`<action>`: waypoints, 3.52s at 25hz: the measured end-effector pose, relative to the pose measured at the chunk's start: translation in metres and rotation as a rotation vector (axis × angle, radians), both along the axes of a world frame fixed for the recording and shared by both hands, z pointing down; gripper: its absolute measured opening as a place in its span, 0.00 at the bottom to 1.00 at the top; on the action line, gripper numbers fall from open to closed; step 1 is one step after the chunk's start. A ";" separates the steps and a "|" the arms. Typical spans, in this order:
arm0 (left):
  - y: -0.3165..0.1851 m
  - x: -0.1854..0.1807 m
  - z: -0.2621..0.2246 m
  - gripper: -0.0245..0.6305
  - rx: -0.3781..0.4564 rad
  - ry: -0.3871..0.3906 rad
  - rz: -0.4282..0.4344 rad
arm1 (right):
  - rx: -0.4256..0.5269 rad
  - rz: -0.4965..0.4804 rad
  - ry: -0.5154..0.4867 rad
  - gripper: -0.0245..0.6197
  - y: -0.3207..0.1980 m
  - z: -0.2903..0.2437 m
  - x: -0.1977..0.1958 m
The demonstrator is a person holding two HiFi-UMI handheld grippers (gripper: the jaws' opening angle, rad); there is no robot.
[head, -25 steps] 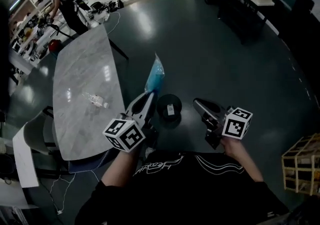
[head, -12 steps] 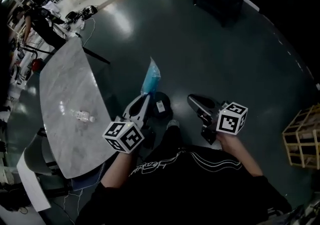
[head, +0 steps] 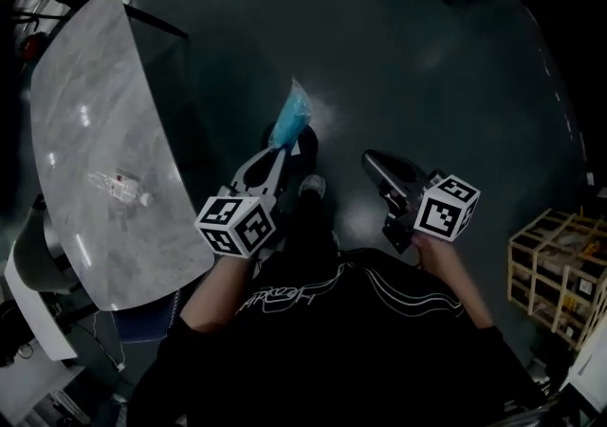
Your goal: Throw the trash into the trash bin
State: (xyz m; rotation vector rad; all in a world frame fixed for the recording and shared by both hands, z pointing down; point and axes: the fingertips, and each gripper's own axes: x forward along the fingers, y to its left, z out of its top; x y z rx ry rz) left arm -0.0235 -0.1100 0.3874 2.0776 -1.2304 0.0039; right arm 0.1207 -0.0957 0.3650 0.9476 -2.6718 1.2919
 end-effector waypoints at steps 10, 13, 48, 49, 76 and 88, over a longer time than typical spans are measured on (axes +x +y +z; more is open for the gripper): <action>-0.018 -0.055 0.205 0.07 -0.366 -0.091 -0.075 | -0.107 -0.234 0.168 0.09 -0.062 0.124 -0.084; -0.007 -0.056 0.265 0.06 -0.493 -0.116 -0.060 | -0.176 -0.268 0.186 0.09 -0.063 0.168 -0.092; 0.005 -0.033 0.458 0.42 -0.956 -0.328 0.216 | -0.454 -0.185 0.195 0.09 -0.062 0.281 -0.042; 0.009 -0.035 0.453 0.42 -0.963 -0.331 0.217 | -0.444 -0.189 0.192 0.09 -0.063 0.276 -0.044; 0.129 -0.005 0.084 0.14 -0.215 -0.068 0.129 | 0.027 -0.357 0.112 0.10 0.078 0.025 -0.068; 0.199 -0.044 -0.074 0.05 0.069 -0.096 -0.032 | 0.205 -0.542 -0.019 0.10 0.163 -0.073 -0.119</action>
